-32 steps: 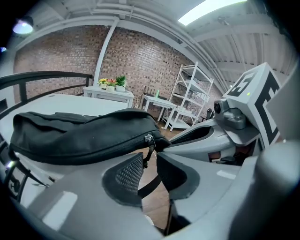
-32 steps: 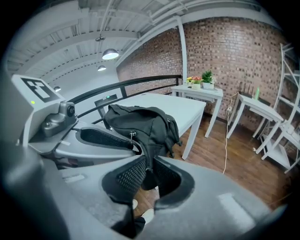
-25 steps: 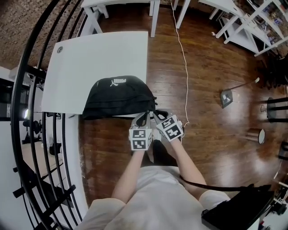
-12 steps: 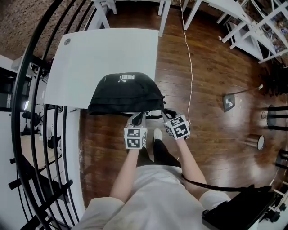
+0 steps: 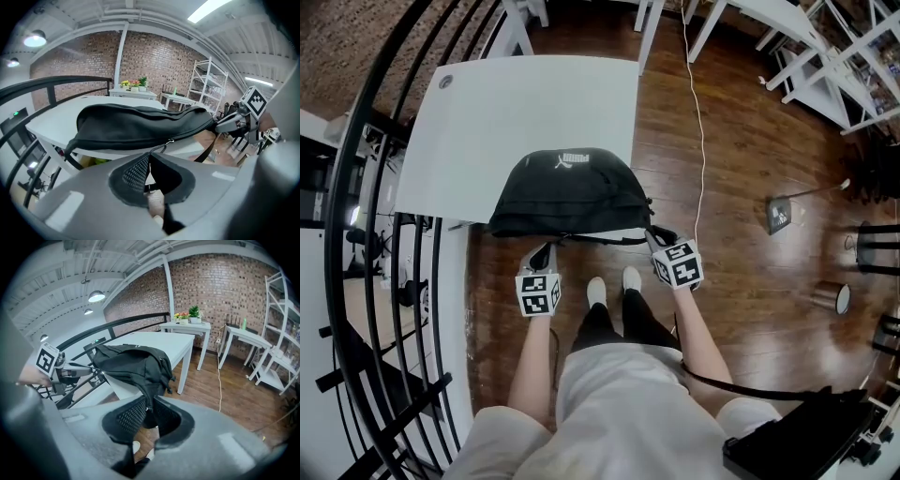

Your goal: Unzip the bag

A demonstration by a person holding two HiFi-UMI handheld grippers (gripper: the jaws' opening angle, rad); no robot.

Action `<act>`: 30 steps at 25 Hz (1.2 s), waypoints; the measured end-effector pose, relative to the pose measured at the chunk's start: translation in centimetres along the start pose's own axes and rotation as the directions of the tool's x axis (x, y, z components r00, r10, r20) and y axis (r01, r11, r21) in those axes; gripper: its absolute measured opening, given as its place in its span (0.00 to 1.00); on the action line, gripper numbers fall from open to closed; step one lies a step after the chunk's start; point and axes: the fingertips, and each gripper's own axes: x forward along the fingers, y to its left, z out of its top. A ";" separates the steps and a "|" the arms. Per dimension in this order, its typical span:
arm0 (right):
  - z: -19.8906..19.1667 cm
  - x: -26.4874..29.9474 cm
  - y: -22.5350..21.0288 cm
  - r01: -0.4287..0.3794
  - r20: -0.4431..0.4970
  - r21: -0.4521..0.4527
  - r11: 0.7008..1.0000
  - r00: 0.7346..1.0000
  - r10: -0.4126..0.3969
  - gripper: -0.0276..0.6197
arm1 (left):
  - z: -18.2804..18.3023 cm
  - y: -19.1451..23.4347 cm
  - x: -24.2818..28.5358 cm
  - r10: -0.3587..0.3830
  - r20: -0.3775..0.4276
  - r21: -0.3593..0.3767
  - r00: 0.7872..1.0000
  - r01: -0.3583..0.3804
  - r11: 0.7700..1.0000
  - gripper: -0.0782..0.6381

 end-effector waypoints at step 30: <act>-3.3 -10.3 3.5 0.136 0.285 0.117 0.984 0.944 -0.164 0.10 | -4.7 7.9 -13.4 0.213 0.129 -0.142 0.968 -0.195 0.970 0.14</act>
